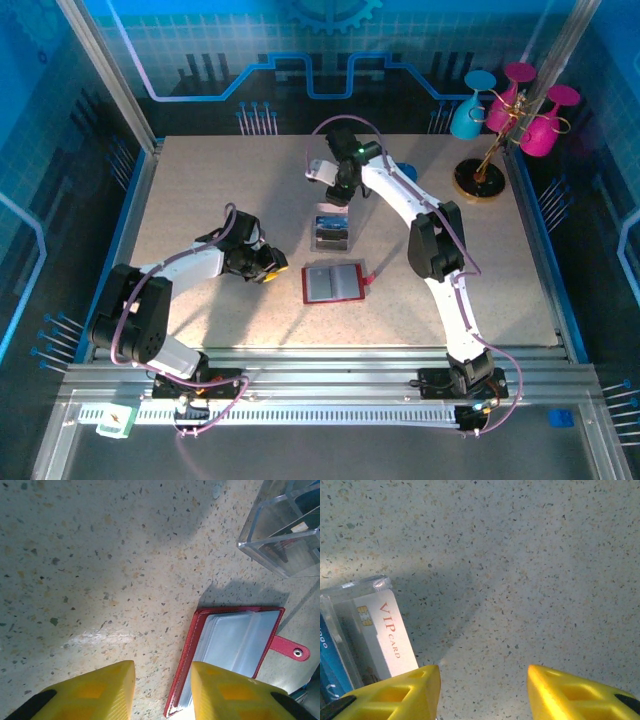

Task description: Take the credit cards out of the card holder

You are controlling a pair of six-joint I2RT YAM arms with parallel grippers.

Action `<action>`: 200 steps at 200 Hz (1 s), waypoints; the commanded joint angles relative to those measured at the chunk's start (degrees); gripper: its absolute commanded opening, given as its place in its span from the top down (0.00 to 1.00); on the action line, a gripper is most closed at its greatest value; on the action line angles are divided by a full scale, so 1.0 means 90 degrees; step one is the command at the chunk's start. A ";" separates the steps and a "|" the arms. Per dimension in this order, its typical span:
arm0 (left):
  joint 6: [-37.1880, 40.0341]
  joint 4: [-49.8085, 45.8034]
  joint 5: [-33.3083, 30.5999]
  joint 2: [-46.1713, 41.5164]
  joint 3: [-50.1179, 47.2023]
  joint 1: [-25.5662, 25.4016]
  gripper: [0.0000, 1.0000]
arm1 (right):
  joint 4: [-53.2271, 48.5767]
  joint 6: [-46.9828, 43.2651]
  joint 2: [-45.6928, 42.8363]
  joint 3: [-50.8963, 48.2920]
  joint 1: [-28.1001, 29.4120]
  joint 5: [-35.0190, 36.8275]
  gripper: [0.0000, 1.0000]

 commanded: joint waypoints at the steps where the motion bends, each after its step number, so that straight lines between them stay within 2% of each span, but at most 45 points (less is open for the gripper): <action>1: -0.0129 -0.0016 0.0067 -0.0165 -0.0097 -0.0036 0.65 | -0.0072 -0.0011 0.0190 0.0033 -0.0053 -0.0151 0.51; 136: -0.0167 -0.0030 0.0043 -0.0212 -0.0115 -0.0125 0.64 | -0.0464 -0.0110 0.0316 0.0020 -0.0040 -0.0397 0.51; 188: -0.0160 -0.0074 0.0009 -0.0247 -0.0053 -0.0154 0.63 | -0.0110 0.0054 -0.0168 -0.0234 -0.0017 -0.0401 0.51; 200: -0.0165 -0.0055 0.0014 -0.0227 -0.0036 -0.0174 0.63 | 0.0011 0.0099 -0.0525 -0.0381 -0.0011 -0.0428 0.51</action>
